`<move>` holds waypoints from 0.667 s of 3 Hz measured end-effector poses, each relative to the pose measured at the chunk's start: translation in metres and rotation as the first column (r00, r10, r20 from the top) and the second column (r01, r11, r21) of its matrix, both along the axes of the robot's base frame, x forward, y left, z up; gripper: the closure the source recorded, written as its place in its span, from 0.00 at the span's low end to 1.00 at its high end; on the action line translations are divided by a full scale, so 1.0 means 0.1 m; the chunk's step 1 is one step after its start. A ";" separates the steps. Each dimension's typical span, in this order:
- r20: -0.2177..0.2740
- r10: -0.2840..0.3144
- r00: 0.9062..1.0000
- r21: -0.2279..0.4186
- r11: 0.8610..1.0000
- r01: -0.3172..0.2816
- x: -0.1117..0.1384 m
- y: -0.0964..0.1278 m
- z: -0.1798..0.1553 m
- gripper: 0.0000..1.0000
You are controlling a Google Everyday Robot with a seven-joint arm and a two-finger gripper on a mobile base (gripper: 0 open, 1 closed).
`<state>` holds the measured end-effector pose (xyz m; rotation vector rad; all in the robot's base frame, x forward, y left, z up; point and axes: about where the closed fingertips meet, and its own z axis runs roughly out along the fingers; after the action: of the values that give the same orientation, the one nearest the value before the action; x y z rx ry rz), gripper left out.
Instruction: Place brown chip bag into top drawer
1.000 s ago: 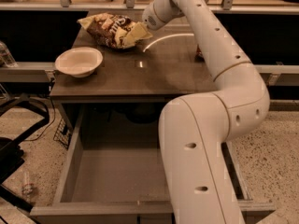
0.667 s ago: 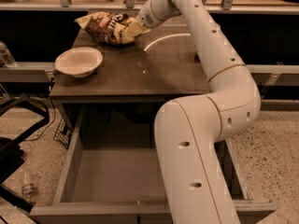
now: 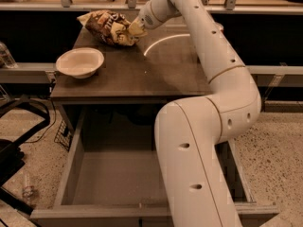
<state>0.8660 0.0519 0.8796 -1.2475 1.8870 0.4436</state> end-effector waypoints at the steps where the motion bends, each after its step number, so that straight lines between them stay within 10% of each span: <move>1: -0.002 0.002 1.000 0.000 1.000 -0.002 0.00 0.02 -0.02 1.00; 2: -0.003 0.002 1.000 -0.002 1.000 -0.002 0.00 0.02 -0.02 1.00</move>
Offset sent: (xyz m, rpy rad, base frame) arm 0.0004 0.0013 0.0027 -0.0111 -0.0031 -0.0013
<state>0.8662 0.0544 0.8772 -1.2513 1.8894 0.4453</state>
